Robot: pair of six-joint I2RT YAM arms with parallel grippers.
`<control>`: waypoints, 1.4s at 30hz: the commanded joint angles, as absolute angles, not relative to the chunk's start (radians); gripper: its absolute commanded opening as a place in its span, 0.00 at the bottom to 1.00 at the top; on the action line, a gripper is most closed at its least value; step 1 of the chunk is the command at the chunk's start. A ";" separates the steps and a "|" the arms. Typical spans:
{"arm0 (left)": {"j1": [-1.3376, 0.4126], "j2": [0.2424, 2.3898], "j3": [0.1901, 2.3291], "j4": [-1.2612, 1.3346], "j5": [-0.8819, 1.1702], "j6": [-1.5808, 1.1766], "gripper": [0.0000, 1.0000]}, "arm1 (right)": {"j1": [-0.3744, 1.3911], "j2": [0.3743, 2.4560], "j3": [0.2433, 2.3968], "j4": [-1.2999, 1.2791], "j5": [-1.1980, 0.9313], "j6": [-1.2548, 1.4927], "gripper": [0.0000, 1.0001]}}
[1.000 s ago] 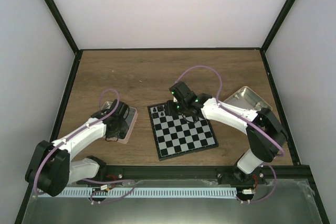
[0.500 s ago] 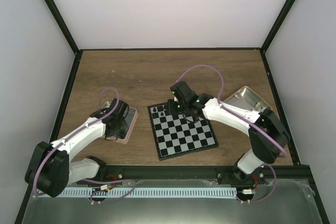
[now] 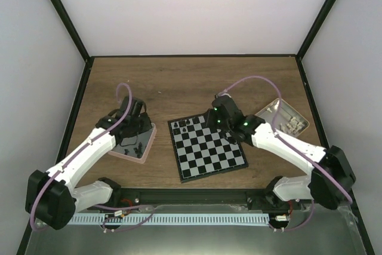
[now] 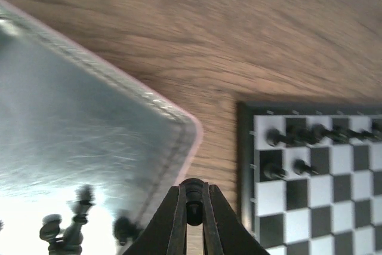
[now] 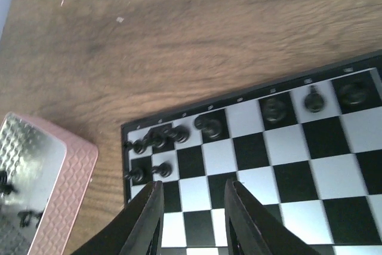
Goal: Set up the chess pieces on the board
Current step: Pick up the chess piece from the storage box, then place the chess piece on the chessboard.
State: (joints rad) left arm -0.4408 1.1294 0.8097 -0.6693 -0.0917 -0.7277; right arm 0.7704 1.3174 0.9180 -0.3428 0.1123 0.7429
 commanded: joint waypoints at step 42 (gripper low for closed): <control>-0.848 1.898 1.384 -0.726 -0.184 -0.472 0.08 | 0.687 1.015 0.687 -0.357 0.316 0.923 0.36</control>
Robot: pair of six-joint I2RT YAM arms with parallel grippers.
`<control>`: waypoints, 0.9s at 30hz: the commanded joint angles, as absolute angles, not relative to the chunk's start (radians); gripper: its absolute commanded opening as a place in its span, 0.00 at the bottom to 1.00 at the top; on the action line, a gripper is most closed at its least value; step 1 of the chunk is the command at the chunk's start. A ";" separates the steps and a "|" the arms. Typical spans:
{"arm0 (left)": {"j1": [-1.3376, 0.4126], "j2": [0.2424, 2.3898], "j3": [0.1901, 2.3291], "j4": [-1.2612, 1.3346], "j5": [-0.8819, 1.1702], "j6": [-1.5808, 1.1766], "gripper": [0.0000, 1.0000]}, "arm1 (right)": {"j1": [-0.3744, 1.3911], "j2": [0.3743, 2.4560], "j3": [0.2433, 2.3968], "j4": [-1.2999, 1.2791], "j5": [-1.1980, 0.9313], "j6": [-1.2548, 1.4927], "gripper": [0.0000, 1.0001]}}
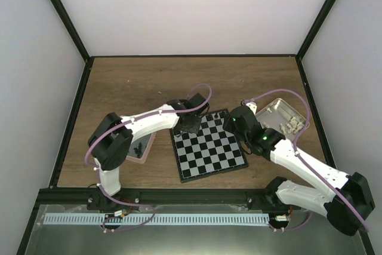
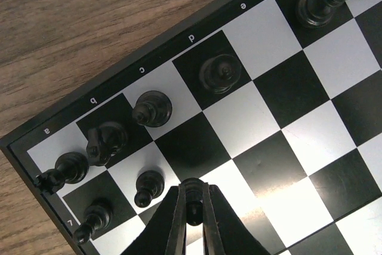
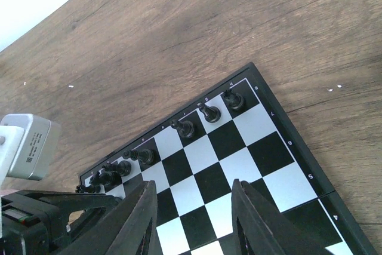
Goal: Set up the chess pieces on the board
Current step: Place the chess piece on the chessboard.
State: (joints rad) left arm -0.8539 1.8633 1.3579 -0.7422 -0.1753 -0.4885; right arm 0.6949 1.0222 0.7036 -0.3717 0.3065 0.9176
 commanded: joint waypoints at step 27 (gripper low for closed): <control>-0.822 1.879 1.374 -0.700 -0.123 -0.478 0.24 | 0.688 1.017 0.696 -0.342 0.300 0.918 0.36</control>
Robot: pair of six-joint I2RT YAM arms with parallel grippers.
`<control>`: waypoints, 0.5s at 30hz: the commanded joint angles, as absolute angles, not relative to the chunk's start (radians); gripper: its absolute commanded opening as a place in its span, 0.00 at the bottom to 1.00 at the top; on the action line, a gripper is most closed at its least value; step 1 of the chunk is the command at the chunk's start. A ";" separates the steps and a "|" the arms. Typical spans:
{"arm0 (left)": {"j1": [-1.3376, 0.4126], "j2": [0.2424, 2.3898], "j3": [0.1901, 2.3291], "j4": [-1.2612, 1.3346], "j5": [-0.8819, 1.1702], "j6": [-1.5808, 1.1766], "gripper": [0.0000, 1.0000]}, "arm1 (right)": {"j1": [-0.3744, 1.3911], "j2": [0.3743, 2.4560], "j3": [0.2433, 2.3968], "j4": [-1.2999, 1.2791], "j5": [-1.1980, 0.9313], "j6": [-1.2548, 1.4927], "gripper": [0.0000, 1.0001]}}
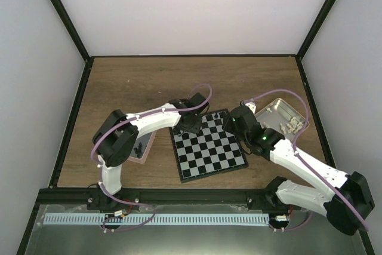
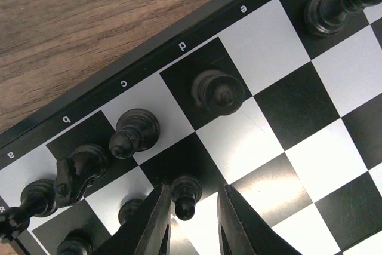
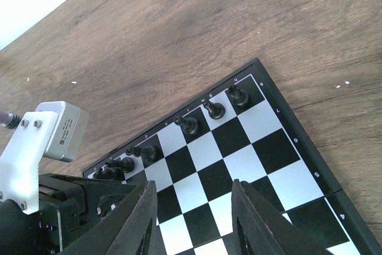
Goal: Set up the chess pieces on the board
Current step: Place the chess piece on the chessboard.
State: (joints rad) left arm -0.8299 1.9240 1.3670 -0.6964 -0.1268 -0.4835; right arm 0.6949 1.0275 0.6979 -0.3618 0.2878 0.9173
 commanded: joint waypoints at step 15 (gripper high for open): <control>-0.761 1.581 1.186 -0.813 -0.232 -0.553 0.24 | 0.687 1.038 0.715 -0.303 0.254 0.913 0.37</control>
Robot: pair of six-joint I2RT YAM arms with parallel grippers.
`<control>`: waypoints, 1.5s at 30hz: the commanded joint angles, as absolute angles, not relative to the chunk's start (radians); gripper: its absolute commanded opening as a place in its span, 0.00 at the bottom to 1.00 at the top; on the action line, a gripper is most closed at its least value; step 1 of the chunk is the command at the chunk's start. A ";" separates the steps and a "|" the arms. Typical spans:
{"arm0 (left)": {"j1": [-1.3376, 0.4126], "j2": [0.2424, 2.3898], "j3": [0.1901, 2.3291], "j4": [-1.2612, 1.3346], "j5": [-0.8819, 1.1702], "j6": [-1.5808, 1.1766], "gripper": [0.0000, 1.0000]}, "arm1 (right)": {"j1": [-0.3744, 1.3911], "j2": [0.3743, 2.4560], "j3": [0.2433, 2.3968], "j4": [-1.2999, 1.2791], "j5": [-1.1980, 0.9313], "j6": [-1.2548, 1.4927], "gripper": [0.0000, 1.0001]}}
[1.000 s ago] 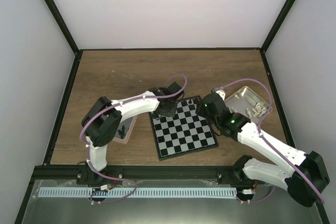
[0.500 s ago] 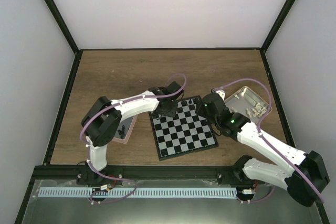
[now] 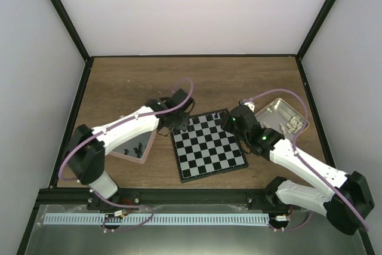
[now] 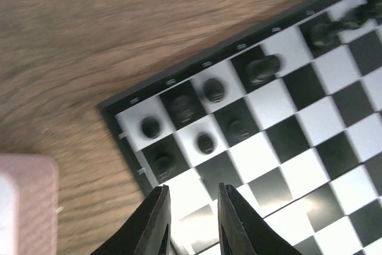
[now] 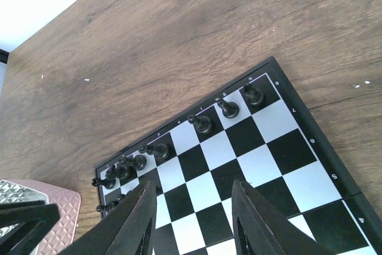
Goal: Set up the chess pieces on the board
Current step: Pick up the chess piece from the storage box.
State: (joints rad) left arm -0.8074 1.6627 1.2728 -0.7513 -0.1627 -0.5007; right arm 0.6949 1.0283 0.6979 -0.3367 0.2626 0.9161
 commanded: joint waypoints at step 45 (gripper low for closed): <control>-0.452 1.420 0.714 -0.657 -0.245 -0.719 0.11 | 0.687 1.099 0.721 -0.291 0.203 0.919 0.36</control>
